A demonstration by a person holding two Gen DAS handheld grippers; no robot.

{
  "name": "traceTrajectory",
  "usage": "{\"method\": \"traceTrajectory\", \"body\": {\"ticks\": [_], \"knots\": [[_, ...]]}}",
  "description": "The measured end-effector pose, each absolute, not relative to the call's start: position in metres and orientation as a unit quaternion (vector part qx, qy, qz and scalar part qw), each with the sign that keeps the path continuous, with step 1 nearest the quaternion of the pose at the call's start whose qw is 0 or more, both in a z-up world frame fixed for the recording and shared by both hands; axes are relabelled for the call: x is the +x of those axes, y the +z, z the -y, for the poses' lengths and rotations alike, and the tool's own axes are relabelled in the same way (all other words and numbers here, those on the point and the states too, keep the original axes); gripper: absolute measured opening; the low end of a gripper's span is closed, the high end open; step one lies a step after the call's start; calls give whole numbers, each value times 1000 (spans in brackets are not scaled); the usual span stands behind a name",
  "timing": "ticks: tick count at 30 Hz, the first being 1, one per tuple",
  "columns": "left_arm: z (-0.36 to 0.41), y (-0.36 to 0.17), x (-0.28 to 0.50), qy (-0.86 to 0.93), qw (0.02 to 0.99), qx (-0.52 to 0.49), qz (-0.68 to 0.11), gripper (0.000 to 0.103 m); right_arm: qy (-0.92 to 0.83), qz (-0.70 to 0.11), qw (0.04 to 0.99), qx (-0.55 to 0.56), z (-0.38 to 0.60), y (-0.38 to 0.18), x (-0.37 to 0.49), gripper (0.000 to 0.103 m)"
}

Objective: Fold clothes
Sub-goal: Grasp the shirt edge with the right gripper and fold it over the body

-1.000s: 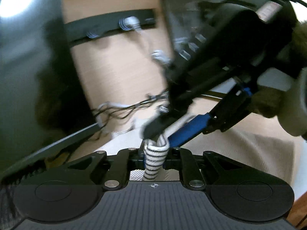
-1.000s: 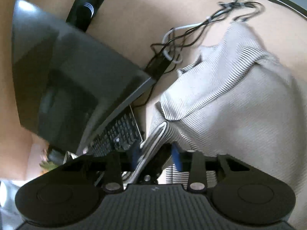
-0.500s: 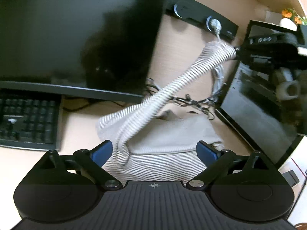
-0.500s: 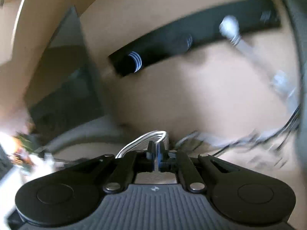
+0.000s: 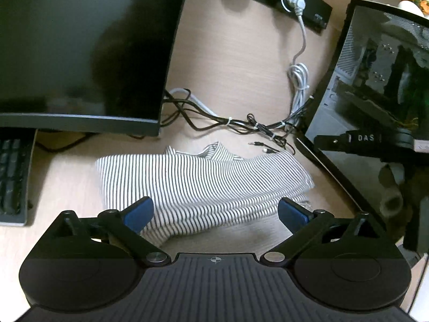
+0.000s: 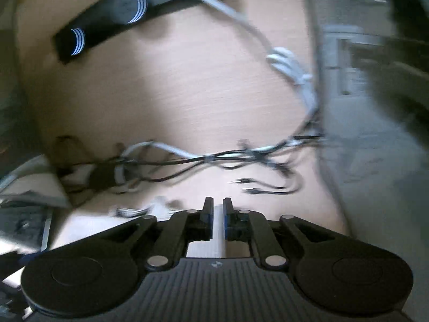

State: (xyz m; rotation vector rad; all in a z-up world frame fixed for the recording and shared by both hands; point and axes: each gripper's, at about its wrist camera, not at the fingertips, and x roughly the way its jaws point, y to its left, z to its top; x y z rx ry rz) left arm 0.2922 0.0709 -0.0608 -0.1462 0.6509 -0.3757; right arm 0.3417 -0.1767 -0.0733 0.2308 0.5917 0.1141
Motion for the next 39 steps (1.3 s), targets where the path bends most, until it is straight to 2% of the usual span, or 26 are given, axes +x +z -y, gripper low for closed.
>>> {"method": "traceTrajectory", "body": {"ticks": [2,6,8,13,15,16,20,23,25,26,27,31,35,39], "knots": [[-72,-69,306,-174,924,-76,-333,102,73,-308,941,118,168,-89,349,23],[-81,-92,333,-163,910,-88,-371,102,58,-362,924,104,153,-134,362,24],[-80,-97,341,-162,911,-65,-374,102,61,-344,934,79,147,-139,348,24],[-88,-96,348,-166,908,-82,-375,102,74,-362,927,61,135,-108,359,28],[-95,-90,343,-167,905,-99,-379,102,91,-347,932,54,127,-93,375,44],[-98,-86,339,-162,904,-104,-382,102,100,-339,934,50,123,-86,382,46],[-118,-72,321,-134,899,-131,-396,103,111,-361,925,44,102,-89,439,46],[-144,-67,306,-109,894,-165,-402,103,104,-385,916,45,93,-113,466,42],[-161,-65,294,-92,893,-178,-402,103,121,-400,907,55,90,-129,477,32],[-168,-65,289,-84,893,-183,-403,103,126,-404,905,50,87,-136,479,22],[-175,-66,285,-77,892,-186,-405,103,130,-403,905,49,86,-136,477,6],[-196,-66,273,-63,889,-206,-405,103,141,-375,914,60,88,-110,450,5],[-211,-57,268,-86,890,-236,-380,103,184,-337,919,92,96,-56,378,5],[-209,-46,272,-119,889,-253,-363,103,202,-364,902,112,88,-51,299,5]]}}
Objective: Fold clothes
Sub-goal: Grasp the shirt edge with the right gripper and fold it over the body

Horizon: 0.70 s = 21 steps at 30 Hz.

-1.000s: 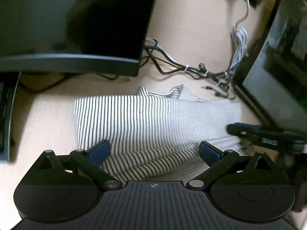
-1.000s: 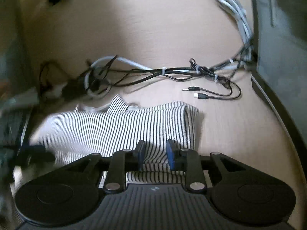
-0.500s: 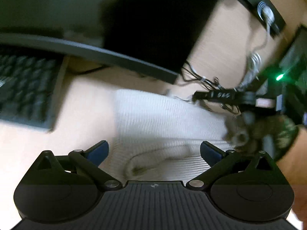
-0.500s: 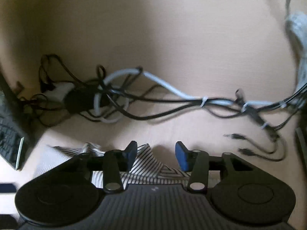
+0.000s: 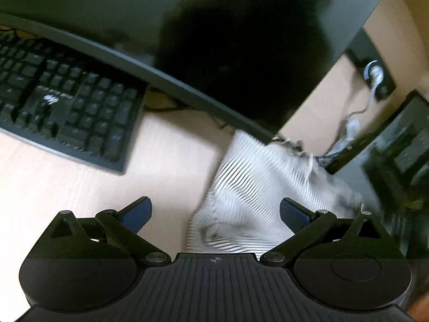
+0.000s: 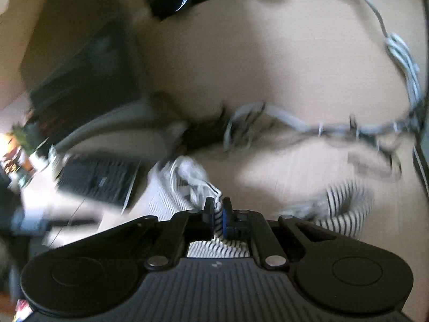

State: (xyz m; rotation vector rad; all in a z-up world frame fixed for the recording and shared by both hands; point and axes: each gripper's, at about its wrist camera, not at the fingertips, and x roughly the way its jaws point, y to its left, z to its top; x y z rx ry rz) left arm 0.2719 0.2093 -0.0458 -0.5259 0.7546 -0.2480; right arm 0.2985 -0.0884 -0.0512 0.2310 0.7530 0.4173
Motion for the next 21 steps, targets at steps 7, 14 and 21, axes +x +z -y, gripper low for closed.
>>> {"method": "traceTrajectory", "body": {"ticks": [7,14,21], "knots": [[-180,-13,280,-186,896,-210,-343,103,182,-398,892,109,79,-76,219,6],[-140,-4,277,-246,892,-139,-354,101,121,-325,934,83,105,-37,190,31],[-131,-54,263,-209,852,-1,-481,97,21,-444,892,87,137,-91,200,44]]}}
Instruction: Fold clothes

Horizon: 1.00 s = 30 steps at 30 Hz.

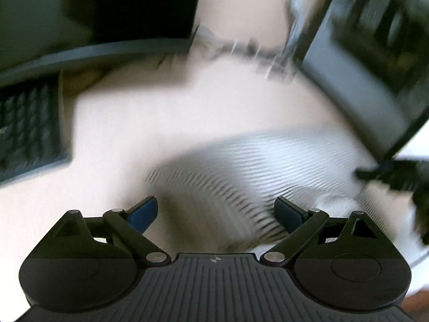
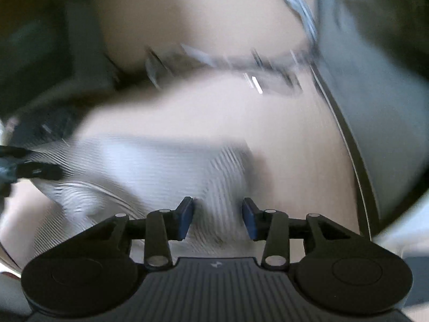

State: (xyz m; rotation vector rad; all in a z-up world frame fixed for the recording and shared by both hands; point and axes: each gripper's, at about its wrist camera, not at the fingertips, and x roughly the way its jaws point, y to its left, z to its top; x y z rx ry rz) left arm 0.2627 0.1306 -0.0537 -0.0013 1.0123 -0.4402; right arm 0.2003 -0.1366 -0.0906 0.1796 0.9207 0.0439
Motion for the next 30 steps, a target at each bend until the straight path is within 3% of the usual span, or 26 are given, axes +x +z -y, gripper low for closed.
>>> {"method": "traceTrajectory", "body": {"ticks": [4,8,11,13,14,15,21,25,30], "knots": [[-161,-49,259,-206,843,-77,-491,98,22,-432,892,129,148,-86,189,52],[-170,-45,271,-216,821,-185,-495,100,41,-424,894,141,144,-84,207,70],[-155,-58,277,-221,800,-215,-515,100,54,-422,893,143,136,-86,223,70],[-144,-66,279,-223,794,-217,-522,98,57,-425,894,128,124,-95,231,63],[-139,-71,280,-224,791,-218,-525,83,62,-418,899,112,119,-95,233,43],[-133,-73,281,-225,790,-218,-527,58,69,-411,904,96,116,-95,235,31],[-104,-43,330,-210,826,-195,-485,27,86,-383,915,88,120,-87,308,16],[-110,-7,329,-233,845,-200,-439,28,95,-337,926,139,142,-54,321,15],[-110,-8,291,-256,837,-197,-441,28,118,-325,927,145,151,-40,285,15]]}}
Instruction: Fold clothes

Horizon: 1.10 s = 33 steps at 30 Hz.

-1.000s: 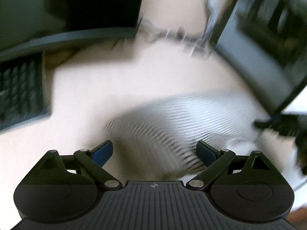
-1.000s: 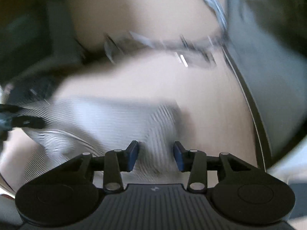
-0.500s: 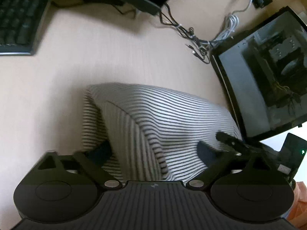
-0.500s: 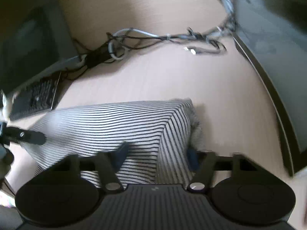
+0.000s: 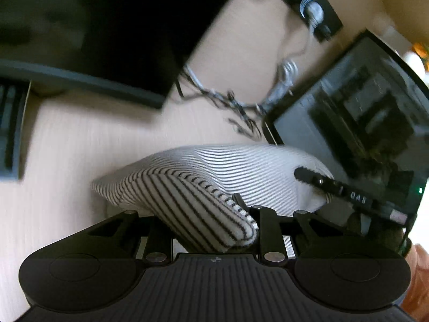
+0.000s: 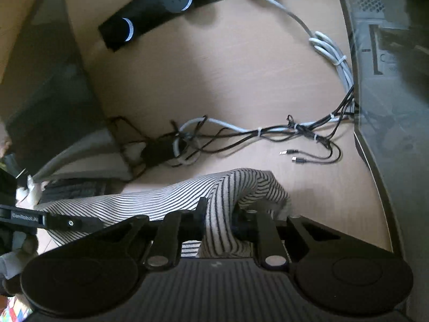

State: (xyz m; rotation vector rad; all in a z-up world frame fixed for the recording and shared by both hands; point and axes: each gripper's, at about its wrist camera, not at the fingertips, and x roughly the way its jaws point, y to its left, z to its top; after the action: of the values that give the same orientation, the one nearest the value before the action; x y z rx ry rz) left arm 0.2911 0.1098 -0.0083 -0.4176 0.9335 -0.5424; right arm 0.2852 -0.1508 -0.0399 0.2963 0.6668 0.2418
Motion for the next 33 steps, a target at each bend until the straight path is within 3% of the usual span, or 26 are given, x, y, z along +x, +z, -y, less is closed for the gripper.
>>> {"method": "traceTrajectory", "body": {"ticks": [9,12,14,17,19,21,25,30,33], "knots": [[-102,-48,245,-252,810,-194,-493,33,101,-365,917,122,157,-71,249,16],[-101,-66,239,-232,807,-171,-515,46,79,-395,912,75,152,-98,246,19],[-108,-72,234,-223,808,-169,-519,48,66,-408,909,59,151,-111,245,31],[-119,-56,228,-203,825,-154,-505,64,58,-399,913,56,155,-104,243,41],[-128,-39,223,-191,843,-143,-482,67,56,-378,923,42,154,-88,241,46],[-135,-19,221,-194,860,-151,-448,77,64,-350,934,33,153,-71,243,59],[-128,-5,228,-239,860,-186,-411,84,95,-323,941,20,134,-63,265,58],[-104,-61,250,-260,783,-221,-520,86,95,-368,925,11,119,-104,301,54],[-100,-73,257,-258,792,-190,-520,87,85,-368,925,-32,121,-118,287,54]]}}
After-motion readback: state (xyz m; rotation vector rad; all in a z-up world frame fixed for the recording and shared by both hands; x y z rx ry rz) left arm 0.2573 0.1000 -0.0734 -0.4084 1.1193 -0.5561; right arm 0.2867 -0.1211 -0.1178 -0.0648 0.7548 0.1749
